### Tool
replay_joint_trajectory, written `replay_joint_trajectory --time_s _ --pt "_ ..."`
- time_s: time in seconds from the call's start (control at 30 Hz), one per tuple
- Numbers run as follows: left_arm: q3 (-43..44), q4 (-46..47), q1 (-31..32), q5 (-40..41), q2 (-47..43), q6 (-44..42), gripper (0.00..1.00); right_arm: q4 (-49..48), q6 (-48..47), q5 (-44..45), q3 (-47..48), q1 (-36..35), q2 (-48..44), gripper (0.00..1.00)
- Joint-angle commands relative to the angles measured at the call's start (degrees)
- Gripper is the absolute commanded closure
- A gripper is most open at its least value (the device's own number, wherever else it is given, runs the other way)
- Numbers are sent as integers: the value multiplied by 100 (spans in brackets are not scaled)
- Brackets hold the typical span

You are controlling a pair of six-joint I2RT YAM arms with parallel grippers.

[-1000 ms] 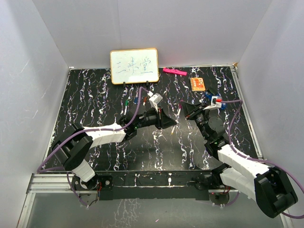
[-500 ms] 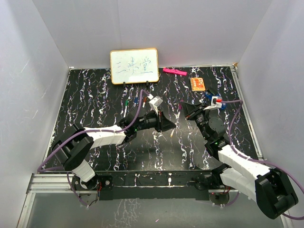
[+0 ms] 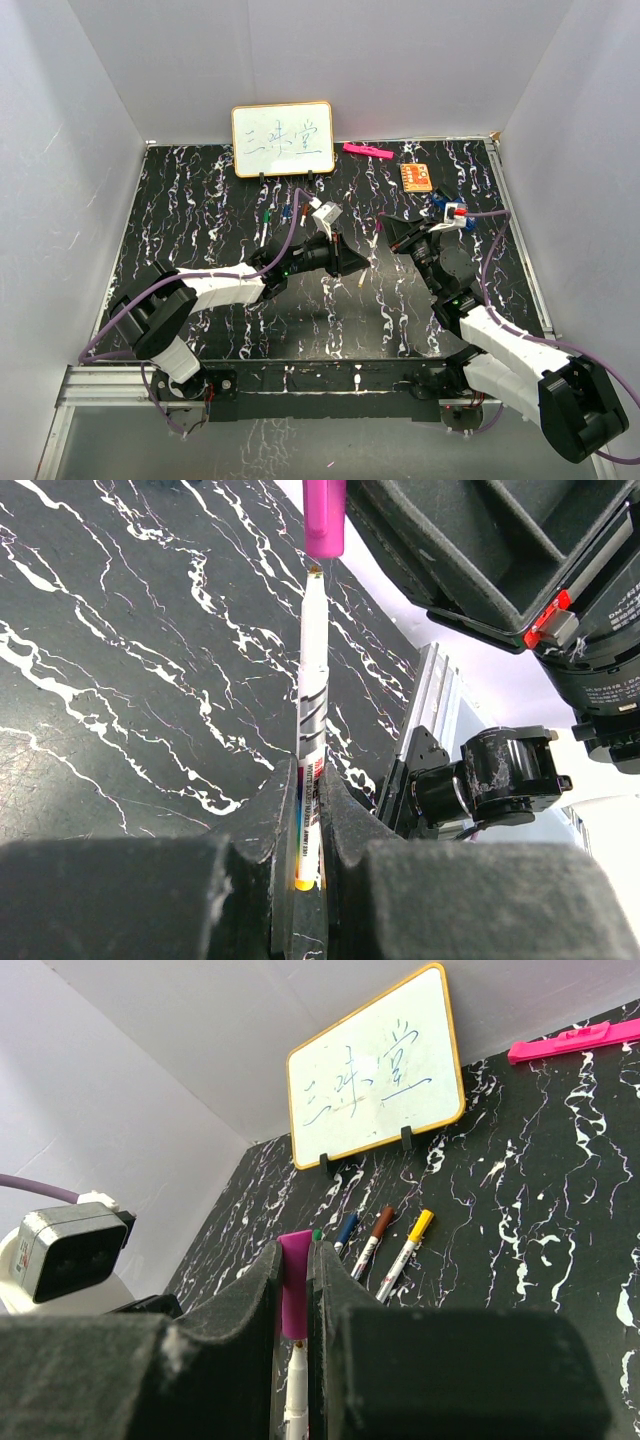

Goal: Insert the pens into the pen caps

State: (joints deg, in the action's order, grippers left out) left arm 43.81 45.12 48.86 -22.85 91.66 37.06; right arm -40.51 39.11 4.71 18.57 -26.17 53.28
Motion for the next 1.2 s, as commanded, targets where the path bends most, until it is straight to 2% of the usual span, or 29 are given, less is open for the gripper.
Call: replay_joint_trajectory --time_s 0.0,0.77,1.17 --pt "5 272 14 53 -46 -71 100 -204 -36 -26 61 -43 -69 100" --pt "89 419 5 338 -115 -6 100 -263 16 -126 -6 -132 -16 100" --pt "277 1550 -392 161 272 1182 100 -286 -49 -412 -232 -202 60 100"
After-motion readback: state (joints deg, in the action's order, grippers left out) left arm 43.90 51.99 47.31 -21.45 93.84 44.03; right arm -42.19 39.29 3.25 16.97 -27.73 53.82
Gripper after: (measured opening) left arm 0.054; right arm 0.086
